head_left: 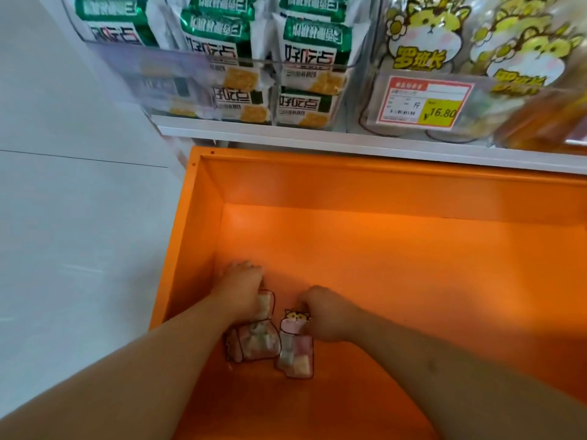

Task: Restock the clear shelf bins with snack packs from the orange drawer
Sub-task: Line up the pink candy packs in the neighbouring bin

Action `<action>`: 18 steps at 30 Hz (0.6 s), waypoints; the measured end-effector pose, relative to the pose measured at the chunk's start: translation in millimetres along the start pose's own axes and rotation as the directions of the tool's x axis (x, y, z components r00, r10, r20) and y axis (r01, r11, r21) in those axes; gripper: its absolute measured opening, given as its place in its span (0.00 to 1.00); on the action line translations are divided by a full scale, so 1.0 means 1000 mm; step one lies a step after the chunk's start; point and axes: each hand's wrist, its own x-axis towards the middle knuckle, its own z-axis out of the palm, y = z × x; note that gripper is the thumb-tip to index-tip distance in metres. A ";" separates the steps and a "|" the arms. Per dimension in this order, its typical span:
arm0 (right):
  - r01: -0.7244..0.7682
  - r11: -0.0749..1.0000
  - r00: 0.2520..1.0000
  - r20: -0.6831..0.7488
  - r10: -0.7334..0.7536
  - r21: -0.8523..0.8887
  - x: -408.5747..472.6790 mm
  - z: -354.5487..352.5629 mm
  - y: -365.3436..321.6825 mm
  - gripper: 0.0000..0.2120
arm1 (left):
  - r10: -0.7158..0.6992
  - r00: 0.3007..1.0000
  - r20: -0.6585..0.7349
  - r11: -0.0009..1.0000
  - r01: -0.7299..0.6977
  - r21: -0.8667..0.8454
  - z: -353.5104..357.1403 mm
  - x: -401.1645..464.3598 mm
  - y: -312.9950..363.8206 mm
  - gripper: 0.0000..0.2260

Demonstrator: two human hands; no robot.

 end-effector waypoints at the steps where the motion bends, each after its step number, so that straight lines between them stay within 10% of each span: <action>1: -0.012 0.999 1.000 0.016 0.011 0.038 -0.002 -0.003 0.000 0.15 | 0.015 1.000 -0.024 1.000 -0.015 0.000 -0.002 -0.002 0.001 0.16; 18: 0.111 0.788 0.954 -0.286 0.086 0.606 -0.162 -0.186 -0.028 0.04 | 0.289 0.837 -0.464 0.824 -0.464 -0.324 -0.141 -0.113 0.043 0.10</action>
